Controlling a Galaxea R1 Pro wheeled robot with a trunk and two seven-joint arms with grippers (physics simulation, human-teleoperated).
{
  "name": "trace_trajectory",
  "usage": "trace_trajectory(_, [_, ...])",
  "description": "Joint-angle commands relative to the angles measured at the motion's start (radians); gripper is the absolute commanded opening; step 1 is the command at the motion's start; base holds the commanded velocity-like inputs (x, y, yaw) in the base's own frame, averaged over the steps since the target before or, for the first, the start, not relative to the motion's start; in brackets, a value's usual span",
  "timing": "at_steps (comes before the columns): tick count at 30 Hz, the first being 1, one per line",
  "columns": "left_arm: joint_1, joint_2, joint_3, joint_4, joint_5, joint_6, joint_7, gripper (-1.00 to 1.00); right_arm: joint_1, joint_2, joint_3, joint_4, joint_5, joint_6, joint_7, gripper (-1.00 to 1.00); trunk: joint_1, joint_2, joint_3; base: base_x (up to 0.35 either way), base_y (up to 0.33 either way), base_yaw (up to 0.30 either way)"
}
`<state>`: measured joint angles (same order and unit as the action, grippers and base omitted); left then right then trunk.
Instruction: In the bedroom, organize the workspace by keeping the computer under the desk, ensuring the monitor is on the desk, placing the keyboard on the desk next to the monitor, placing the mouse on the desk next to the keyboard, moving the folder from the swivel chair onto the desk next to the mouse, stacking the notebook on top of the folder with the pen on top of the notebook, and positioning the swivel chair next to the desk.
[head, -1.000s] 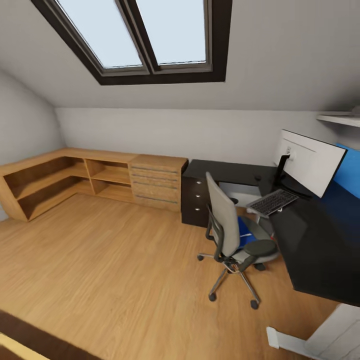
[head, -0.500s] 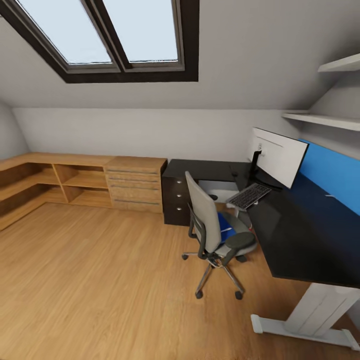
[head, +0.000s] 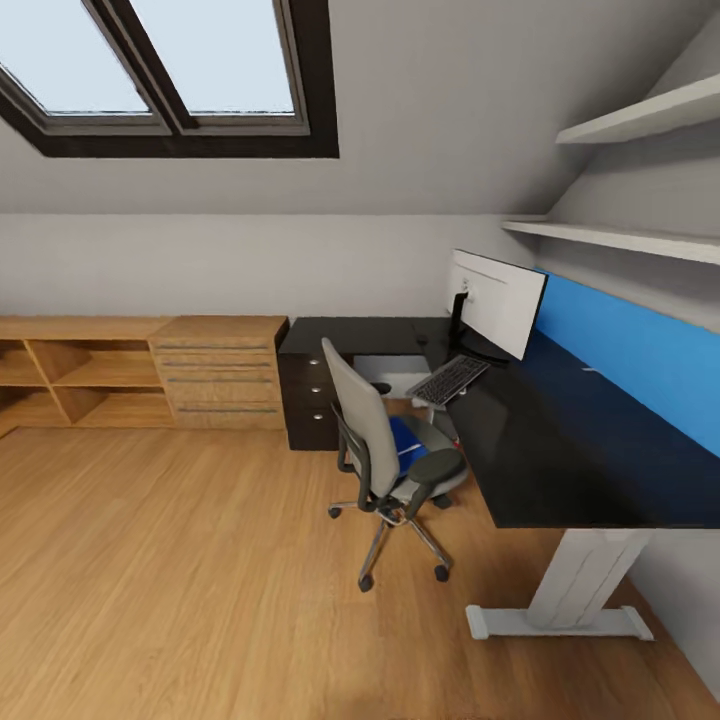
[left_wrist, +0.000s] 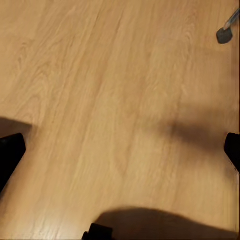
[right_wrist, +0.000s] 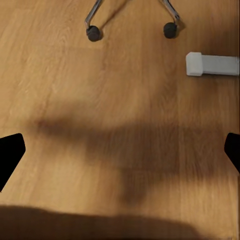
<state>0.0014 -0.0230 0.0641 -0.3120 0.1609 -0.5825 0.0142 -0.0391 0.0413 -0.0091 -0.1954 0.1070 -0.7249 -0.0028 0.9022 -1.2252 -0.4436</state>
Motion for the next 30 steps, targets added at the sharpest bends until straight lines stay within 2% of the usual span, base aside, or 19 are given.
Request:
trace_trajectory(1, [0.000,-0.003,0.004,-0.001,-0.002,-0.001,0.000,1.00,-0.001,0.000,-0.002,0.001,0.005,-0.003,0.000,1.00,0.004,-0.008,-0.004,0.000,0.000,-0.300])
trace_trajectory(8, [0.000,-0.008,0.002,0.000,-0.002,0.008,0.001,1.00,-0.001,0.001,-0.002,0.004,0.007,-0.002,0.000,1.00,0.031,-0.057,-0.026,0.000,0.000,-0.235])
trace_trajectory(20, [0.000,-0.008,0.004,-0.001,-0.002,0.009,0.007,1.00,-0.001,0.002,-0.002,0.010,0.008,-0.003,0.000,1.00,0.077,-0.141,-0.064,0.000,0.000,-0.014])
trace_trajectory(28, [0.000,-0.006,0.003,-0.002,-0.003,0.009,0.118,1.00,-0.001,0.001,-0.003,0.012,0.008,-0.002,-0.001,1.00,0.107,-0.197,-0.089,0.000,0.000,0.000])
trace_trajectory(30, [0.000,-0.006,0.003,-0.002,-0.003,0.010,0.125,1.00,-0.001,0.001,-0.003,0.012,0.008,-0.002,-0.001,1.00,0.115,-0.211,-0.095,0.000,0.000,0.000])
